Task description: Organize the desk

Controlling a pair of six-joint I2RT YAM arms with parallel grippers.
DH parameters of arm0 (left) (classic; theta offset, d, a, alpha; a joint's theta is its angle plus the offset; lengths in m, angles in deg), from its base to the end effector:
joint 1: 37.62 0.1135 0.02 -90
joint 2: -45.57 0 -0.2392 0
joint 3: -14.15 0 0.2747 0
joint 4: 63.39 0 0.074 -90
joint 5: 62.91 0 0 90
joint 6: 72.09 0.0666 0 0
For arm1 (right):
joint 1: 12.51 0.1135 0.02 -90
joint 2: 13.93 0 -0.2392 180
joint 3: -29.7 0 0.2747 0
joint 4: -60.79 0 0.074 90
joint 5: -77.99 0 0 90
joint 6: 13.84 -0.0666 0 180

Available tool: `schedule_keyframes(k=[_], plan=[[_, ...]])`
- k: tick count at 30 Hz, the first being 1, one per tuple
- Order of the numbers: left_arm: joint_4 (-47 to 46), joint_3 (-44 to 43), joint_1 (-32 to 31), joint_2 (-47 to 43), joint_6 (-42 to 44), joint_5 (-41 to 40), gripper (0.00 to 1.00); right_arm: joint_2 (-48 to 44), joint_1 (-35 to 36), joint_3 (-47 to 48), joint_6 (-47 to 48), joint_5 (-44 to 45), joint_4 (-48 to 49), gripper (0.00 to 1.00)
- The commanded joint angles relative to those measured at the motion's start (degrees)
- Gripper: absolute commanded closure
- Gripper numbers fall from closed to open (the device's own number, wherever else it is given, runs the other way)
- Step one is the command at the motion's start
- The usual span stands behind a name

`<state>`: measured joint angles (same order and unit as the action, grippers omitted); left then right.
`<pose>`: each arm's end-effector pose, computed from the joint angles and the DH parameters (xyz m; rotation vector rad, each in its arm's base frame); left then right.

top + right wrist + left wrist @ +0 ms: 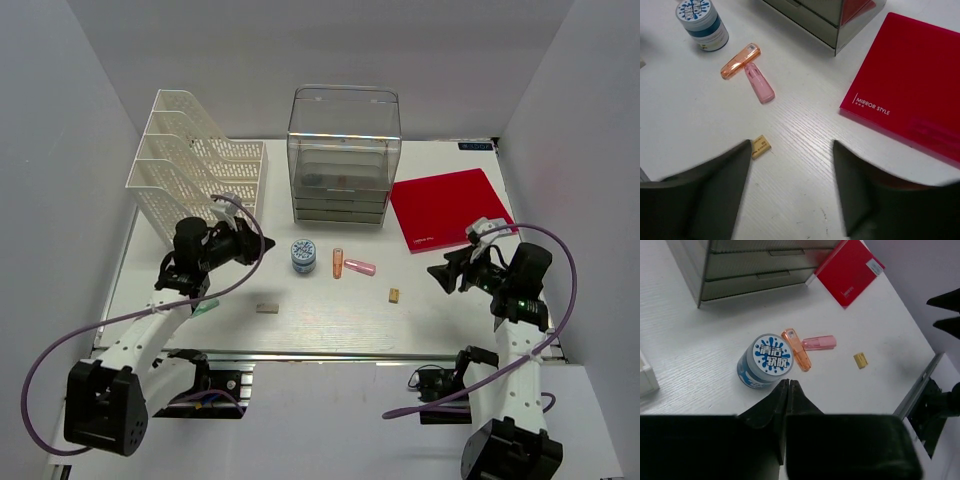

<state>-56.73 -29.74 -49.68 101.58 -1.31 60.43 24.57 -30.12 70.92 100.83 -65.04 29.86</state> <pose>0.2638 -0.0938 0.2124 0.2888 1.9267 -0.9171 0.2141 -0.0121 0.2215 -0.6489 1.7682 0.4504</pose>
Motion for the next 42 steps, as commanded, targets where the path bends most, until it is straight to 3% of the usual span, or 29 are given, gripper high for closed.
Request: schedule_keyframes(k=[1,2,4,5,7,8,12,18,26,38,42], plan=[[-5.3,-1.6,-0.9,1.6,-3.6,4.9,0.87,0.6,-0.1,1.9,-1.4,-0.1,1.2,0.39],[-6.2,-1.8,-0.9,2.7,-5.7,5.1,0.85,0.9,0.0,2.0,-3.0,1.3,1.9,0.67],[-8.5,-2.3,-2.1,3.9,-10.5,3.7,0.71,1.4,0.0,2.1,-6.1,2.7,3.2,0.89],[-9.5,-2.5,-2.1,5.2,-12.0,3.0,0.55,1.5,0.0,1.8,-7.0,3.5,4.3,0.85],[-12.7,-2.8,-3.8,6.9,-18.0,-0.5,0.44,2.3,0.1,1.7,-9.0,4.5,5.2,0.63],[-13.5,-3.1,-3.9,8.8,-20.0,-2.2,0.35,2.6,0.1,1.8,-10.4,5.7,5.6,0.60],[-25.1,-2.9,-7.4,15.5,-30.9,-9.2,0.27,3.6,0.3,1.9,-12.3,7.4,6.5,0.48],[-40.3,-6.0,-14.9,29.7,-39.3,-23.2,0.26,3.0,0.6,1.1,-12.8,8.3,7.6,0.50],[-51.7,-13.9,-21.0,43.6,-39.1,-37.6,0.31,2.3,1.2,0.9,-12.3,9.5,7.6,0.55],[-56.4,-20.7,-25.2,52.8,-41.4,-46.2,0.40,1.7,3.5,0.7,-11.9,11.5,7.9,0.57],[-57.4,-21.3,-25.2,53.9,-43.3,-47.5,0.47,1.6,3.8,0.6,-11.7,11.9,8.0,0.57]])
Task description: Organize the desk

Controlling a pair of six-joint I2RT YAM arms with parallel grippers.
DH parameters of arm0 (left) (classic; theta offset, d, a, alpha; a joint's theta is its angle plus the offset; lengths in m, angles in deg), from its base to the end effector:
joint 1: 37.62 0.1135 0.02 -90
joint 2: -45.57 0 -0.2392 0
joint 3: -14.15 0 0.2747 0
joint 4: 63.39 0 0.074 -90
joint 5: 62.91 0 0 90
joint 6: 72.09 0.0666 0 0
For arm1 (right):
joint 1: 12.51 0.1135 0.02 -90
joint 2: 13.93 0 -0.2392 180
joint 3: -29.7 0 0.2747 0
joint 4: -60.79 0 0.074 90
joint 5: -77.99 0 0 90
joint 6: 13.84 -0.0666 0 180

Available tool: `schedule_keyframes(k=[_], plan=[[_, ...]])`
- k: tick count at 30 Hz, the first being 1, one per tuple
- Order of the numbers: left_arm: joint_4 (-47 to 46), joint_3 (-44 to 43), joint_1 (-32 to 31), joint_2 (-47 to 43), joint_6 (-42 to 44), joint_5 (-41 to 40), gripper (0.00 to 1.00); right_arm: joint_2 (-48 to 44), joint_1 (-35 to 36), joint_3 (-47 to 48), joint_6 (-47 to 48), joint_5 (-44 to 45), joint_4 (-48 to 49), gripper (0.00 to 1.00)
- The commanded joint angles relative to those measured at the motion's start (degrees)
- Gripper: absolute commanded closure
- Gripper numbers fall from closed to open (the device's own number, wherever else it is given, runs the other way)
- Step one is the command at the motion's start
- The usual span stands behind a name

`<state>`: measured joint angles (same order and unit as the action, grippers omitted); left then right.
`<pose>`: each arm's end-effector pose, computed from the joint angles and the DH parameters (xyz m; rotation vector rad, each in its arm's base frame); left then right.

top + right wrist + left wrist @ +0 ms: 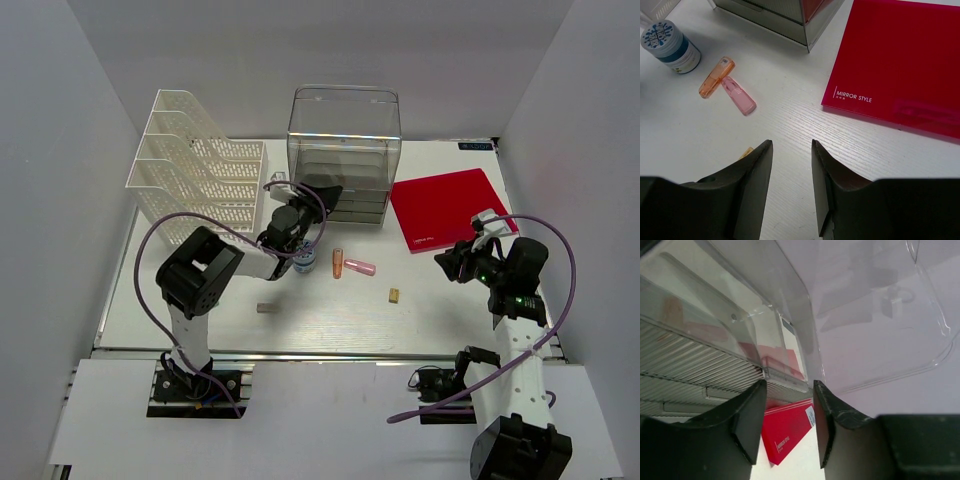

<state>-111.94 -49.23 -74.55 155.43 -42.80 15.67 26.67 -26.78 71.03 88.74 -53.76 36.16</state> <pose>0.3513 -0.2476 0.1443 -0.5085 1.5828 -1.1815 0.2301 -0.0128 0.2226 -0.4299 1.8487 0.4050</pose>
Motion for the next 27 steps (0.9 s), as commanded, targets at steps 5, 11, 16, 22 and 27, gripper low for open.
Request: schedule_keyframes(k=[5,11,16,22,27], plan=[[-3.0,-1.9,-0.9,0.8,-4.6,-4.1,0.60,-0.4,1.0,0.4,0.4,0.9,1.6,0.58],[-4.8,-2.6,-0.9,2.1,-7.4,-5.5,0.61,-0.1,1.3,0.2,0.7,1.3,1.6,0.58],[-2.9,-3.2,-0.9,2.5,-8.9,-6.5,0.54,0.0,1.3,0.1,0.8,1.5,1.7,0.58],[-2.2,-3.5,-0.9,3.2,-10.7,-7.7,0.63,0.1,1.3,0.0,1.0,1.6,1.7,0.58],[-3.4,-3.9,-0.9,4.0,-11.6,-7.7,0.77,0.4,1.2,-0.1,1.1,1.9,1.7,0.59]])
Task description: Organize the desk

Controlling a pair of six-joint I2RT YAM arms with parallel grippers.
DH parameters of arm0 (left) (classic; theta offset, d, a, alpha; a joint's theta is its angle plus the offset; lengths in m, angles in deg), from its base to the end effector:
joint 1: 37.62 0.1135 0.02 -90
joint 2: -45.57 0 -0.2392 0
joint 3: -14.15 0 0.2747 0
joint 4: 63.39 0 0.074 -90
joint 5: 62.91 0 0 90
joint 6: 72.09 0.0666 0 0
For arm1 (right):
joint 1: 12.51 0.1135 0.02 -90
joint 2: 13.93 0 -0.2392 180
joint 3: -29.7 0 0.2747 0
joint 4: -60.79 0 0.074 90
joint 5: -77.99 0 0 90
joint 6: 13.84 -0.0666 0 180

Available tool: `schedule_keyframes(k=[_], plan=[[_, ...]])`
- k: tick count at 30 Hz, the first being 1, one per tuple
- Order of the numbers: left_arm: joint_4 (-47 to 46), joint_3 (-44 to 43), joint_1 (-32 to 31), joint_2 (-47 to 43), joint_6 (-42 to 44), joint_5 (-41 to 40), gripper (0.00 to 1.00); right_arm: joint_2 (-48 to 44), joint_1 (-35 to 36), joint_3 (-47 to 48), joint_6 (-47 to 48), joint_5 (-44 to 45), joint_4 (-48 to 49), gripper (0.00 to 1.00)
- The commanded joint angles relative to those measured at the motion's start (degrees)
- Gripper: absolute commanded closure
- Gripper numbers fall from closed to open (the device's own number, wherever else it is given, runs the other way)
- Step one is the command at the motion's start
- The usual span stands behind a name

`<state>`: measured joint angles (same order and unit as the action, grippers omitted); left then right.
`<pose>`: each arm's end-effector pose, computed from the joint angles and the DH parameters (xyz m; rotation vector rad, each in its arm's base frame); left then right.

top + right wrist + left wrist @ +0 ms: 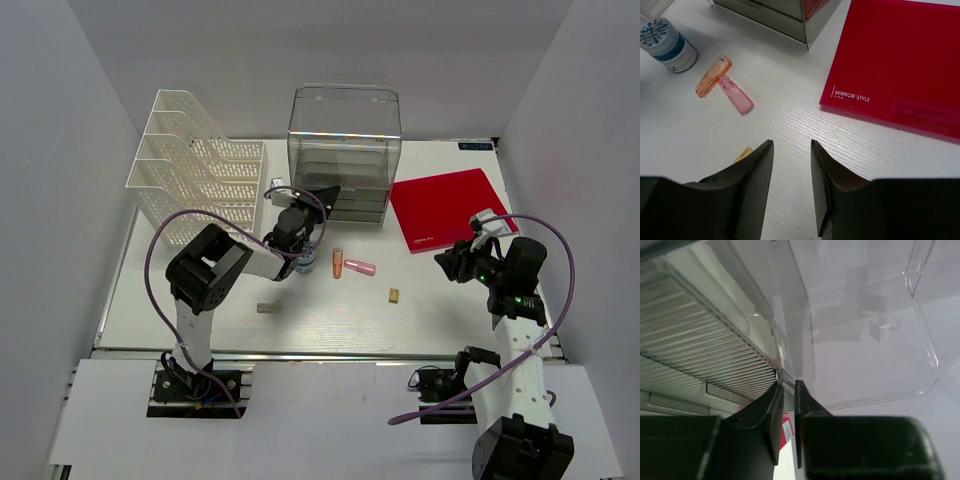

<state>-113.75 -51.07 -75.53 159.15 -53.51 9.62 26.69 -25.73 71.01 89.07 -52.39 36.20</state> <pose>0.3560 -0.2519 0.1322 -0.7325 1.5156 -1.2567 0.2310 -0.0099 0.2220 -0.4379 1.8524 0.3908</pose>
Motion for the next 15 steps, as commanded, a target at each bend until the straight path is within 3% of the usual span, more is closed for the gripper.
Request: schedule_keyframes(k=[1,9,15], plan=[[-2.1,-1.9,0.1,0.3,-0.9,-1.6,0.79,0.3,0.3,-0.1,0.8,0.7,1.7,0.59],[-6.6,0.2,0.1,-1.9,-1.1,1.5,0.97,1.0,0.3,0.0,1.2,0.9,1.7,0.59],[-9.5,3.8,0.1,-6.3,-0.9,3.0,1.00,1.3,0.5,-0.2,1.3,0.8,1.7,0.59]])
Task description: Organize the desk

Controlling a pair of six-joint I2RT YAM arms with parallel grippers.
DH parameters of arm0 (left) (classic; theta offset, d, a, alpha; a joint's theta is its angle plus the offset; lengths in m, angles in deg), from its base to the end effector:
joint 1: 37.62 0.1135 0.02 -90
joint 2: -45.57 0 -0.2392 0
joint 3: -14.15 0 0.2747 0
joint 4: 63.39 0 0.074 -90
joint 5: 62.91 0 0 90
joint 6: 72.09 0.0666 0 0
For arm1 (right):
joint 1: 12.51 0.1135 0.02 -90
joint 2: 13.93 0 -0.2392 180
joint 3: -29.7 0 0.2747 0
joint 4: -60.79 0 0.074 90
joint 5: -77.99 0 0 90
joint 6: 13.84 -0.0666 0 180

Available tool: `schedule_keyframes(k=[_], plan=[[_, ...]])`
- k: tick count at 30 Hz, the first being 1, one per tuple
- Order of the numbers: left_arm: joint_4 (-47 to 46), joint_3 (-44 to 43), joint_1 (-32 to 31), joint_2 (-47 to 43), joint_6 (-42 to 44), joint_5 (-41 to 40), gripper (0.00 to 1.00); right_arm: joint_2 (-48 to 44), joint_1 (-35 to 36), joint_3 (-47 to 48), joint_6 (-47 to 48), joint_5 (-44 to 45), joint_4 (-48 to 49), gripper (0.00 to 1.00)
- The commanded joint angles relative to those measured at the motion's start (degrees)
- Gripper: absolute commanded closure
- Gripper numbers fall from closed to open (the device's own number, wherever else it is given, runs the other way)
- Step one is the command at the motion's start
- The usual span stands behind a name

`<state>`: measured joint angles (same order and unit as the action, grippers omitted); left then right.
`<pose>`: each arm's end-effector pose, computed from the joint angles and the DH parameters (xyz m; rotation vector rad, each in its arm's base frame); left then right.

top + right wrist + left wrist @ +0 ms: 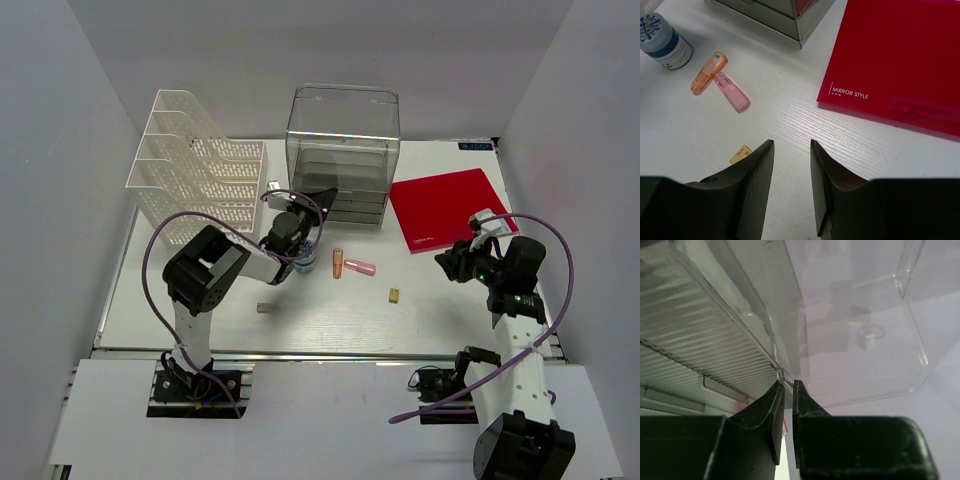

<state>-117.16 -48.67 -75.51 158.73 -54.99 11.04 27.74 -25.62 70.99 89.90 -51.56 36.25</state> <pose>0.3484 -0.2478 0.1302 -0.7320 1.4997 -1.3102 0.2333 -0.0108 0.2179 -0.4395 1.8686 0.3771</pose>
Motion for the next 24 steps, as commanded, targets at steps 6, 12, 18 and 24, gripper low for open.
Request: schedule_keyframes(k=[6,12,18,24], plan=[[-5.7,3.3,0.1,-9.4,2.6,3.6,1.00,0.7,0.2,-0.3,0.9,0.0,1.6,0.59],[-5.1,3.0,0.1,-11.8,3.1,6.5,1.00,0.8,0.1,-0.2,2.1,-1.3,1.0,0.59],[-0.9,1.2,0.1,-16.0,6.9,10.6,1.00,0.4,0.5,0.1,6.4,-8.8,-1.5,0.43],[3.8,-0.9,1.3,-19.1,9.4,13.4,1.00,2.7,6.1,0.9,12.4,-16.3,-2.5,0.31]])
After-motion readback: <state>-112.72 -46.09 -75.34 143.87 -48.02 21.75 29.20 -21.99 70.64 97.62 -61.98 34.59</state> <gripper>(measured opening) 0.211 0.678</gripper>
